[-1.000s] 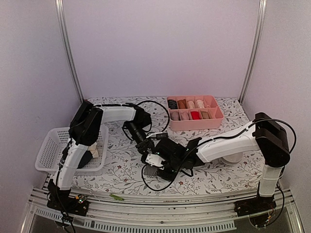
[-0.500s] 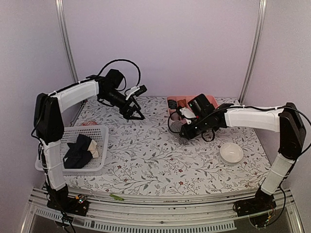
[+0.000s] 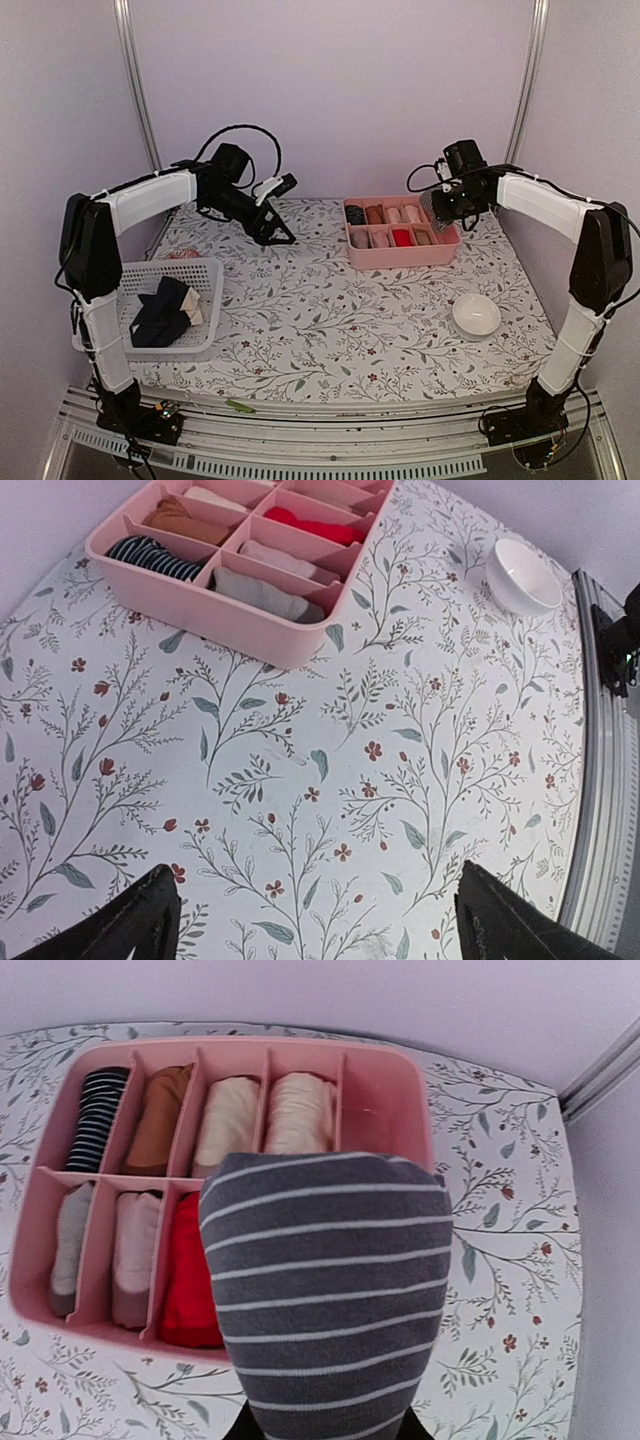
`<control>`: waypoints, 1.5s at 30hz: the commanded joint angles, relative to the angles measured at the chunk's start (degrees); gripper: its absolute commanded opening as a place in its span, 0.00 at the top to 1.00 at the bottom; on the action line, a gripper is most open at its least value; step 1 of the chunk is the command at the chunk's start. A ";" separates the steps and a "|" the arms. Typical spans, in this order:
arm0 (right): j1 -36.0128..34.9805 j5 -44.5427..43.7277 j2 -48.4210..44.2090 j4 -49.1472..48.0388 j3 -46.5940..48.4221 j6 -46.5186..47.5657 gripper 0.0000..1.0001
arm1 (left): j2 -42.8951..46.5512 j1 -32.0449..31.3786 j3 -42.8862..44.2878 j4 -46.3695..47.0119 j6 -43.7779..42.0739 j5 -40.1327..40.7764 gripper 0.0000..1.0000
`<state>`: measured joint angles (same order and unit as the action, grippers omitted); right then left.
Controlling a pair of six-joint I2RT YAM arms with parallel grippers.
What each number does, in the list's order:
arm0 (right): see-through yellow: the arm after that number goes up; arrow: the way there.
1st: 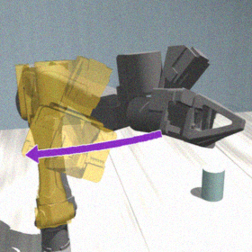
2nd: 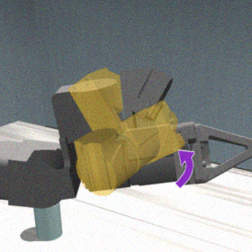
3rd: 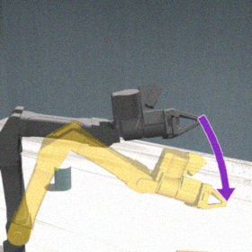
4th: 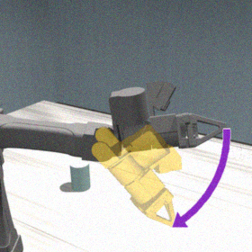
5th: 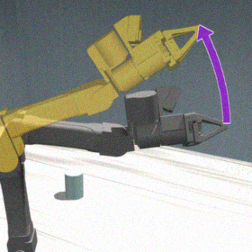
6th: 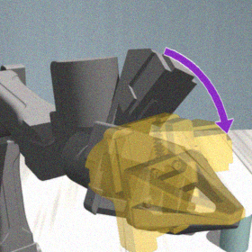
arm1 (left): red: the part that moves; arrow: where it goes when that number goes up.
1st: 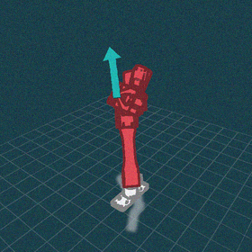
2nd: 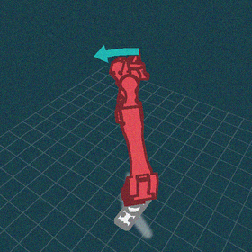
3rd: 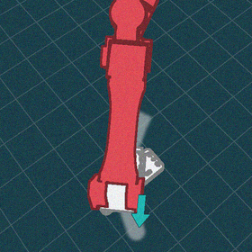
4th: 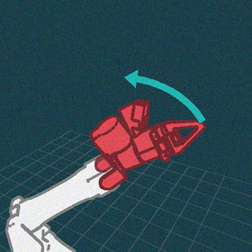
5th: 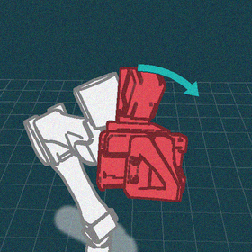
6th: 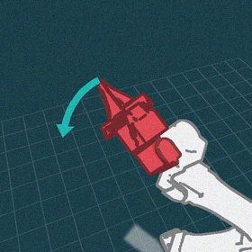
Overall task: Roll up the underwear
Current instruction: Place the underwear in the storage box.
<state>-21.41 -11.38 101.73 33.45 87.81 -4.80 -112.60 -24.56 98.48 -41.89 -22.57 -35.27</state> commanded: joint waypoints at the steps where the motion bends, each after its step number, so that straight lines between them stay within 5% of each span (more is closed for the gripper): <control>1: 2.95 -7.88 4.60 4.04 4.45 2.95 1.00 | 2.38 0.65 -0.99 1.76 1.13 0.40 0.04; 10: 4.00 -19.18 16.97 8.51 12.64 8.97 1.00 | 2.20 0.74 -1.00 2.82 1.78 1.39 0.04; 16: 4.01 -19.24 24.44 11.93 18.07 9.51 1.00 | 2.34 0.98 -0.70 2.78 1.46 1.42 0.04; 36: 9.13 10.02 30.44 17.26 17.75 -1.03 1.00 | 1.41 2.34 -1.21 1.74 2.62 -2.74 0.04; 45: 12.34 15.97 28.96 25.59 17.75 0.02 1.00 | 1.87 3.02 -1.69 1.39 3.30 -4.23 0.04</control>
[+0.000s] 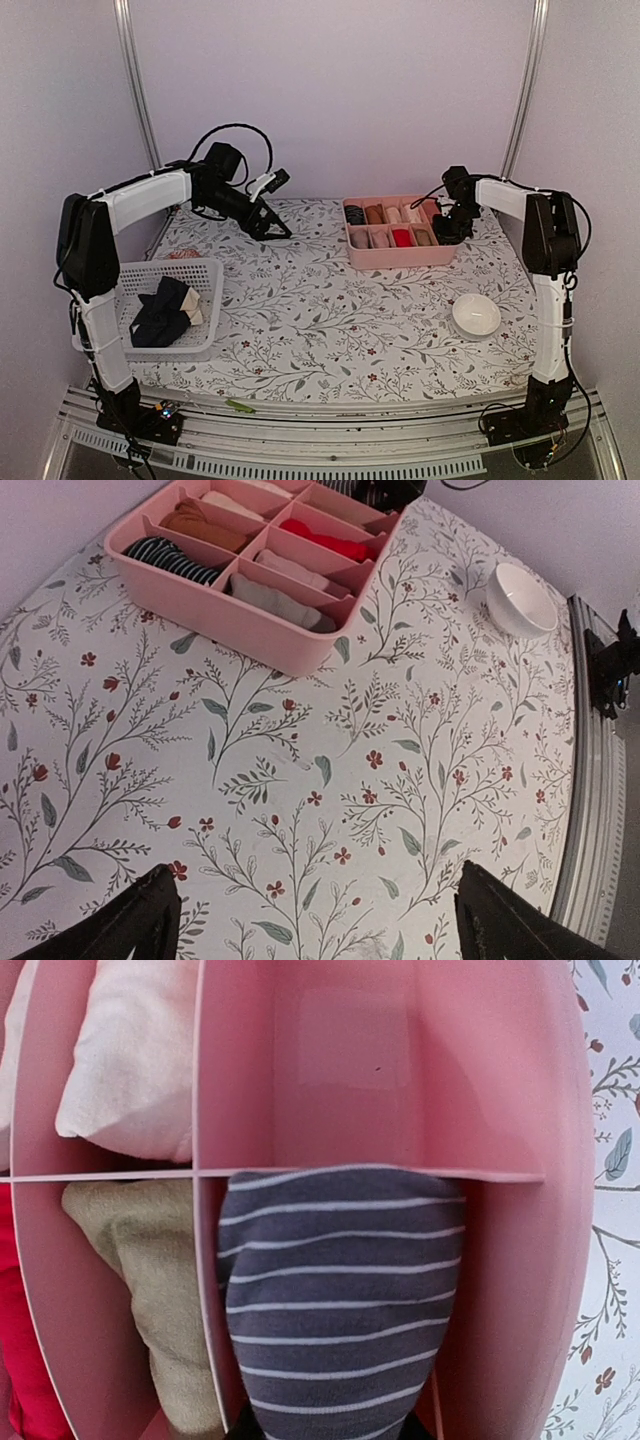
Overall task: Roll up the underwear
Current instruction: Place the underwear in the storage box.
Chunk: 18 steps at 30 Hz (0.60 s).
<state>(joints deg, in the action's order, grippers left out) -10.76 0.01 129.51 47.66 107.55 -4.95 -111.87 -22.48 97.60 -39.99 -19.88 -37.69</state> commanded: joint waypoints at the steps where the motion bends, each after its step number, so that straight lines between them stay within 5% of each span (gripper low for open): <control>1: 1.71 4.76 0.76 12.40 -2.11 0.39 1.00 | 1.14 0.95 -0.92 -0.53 0.68 -1.96 0.04; 9: 2.58 3.55 -3.82 16.64 -3.83 -0.74 1.00 | 2.24 0.84 -2.11 -0.39 0.63 -2.21 0.04; 13: 2.68 3.83 -3.35 16.78 -3.63 -0.56 0.69 | 2.24 0.86 -2.35 -0.09 0.69 -2.12 0.04; 18: 2.66 3.84 -4.25 16.40 -2.08 -1.08 0.53 | 2.04 0.88 -1.47 -0.08 0.81 -1.96 0.04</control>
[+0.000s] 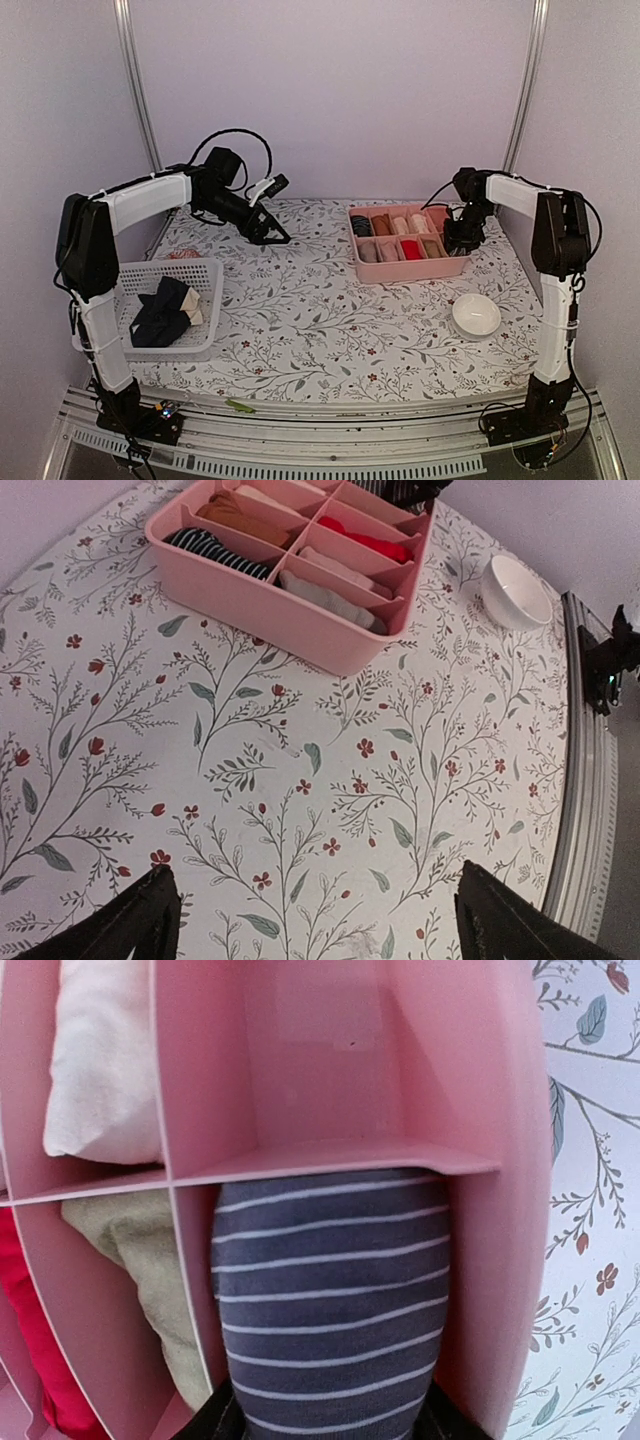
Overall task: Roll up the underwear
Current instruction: Place the underwear in the storage box, then adjust the underwear in the storage box.
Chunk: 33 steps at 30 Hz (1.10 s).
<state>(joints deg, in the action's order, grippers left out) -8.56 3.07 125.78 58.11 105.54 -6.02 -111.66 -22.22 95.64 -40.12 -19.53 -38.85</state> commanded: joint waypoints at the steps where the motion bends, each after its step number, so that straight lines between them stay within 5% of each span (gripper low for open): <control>1: 0.47 0.60 -0.61 6.07 0.50 -0.04 0.52 | 1.80 0.62 0.64 0.04 0.40 -0.83 0.04; 14: 0.47 -0.47 -1.01 7.32 2.90 0.13 0.31 | 0.80 0.65 1.73 0.06 0.78 -1.12 0.04; 33: 0.46 -2.59 -6.28 8.36 8.87 -0.92 0.52 | 0.11 0.67 2.49 0.04 1.18 -2.12 0.04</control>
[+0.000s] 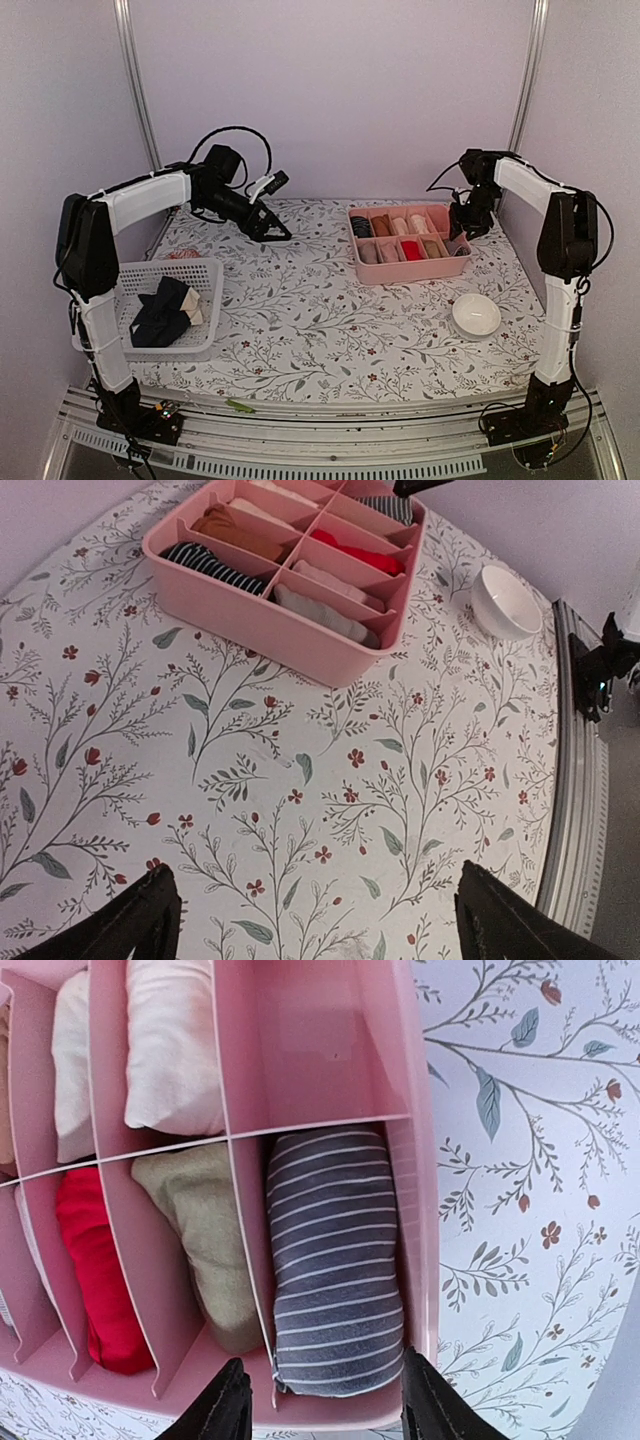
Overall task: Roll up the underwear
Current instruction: Adjust the underwear in the storage box.
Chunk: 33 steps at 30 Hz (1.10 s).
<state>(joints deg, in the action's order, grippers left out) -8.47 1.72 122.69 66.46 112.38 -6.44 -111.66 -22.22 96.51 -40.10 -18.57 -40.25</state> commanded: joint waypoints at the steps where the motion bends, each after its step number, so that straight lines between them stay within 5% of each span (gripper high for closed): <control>1: 0.38 -1.27 -3.02 -0.09 1.99 -0.51 0.55 | 0.16 0.62 1.58 0.03 0.22 -0.63 0.04; 11: 0.37 -1.77 -0.12 0.49 -2.49 0.61 0.85 | 0.21 0.65 1.51 0.03 0.15 0.03 0.04; 19: 0.39 -1.76 0.53 -1.85 -11.60 1.68 0.95 | 0.30 1.05 3.02 0.07 -1.06 2.56 0.04; 27: 0.38 -2.07 -2.25 -3.19 -7.02 1.35 0.90 | 1.35 4.27 9.08 0.48 -2.94 5.72 0.04; 33: 0.38 -3.53 -5.67 -0.69 2.85 2.44 0.74 | 3.88 6.86 11.77 4.10 -0.27 9.27 0.04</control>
<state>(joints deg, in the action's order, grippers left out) -8.45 -0.21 121.80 63.94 108.60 -5.04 -111.20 -17.37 105.84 -39.40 -20.51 -34.00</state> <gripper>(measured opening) 0.206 0.960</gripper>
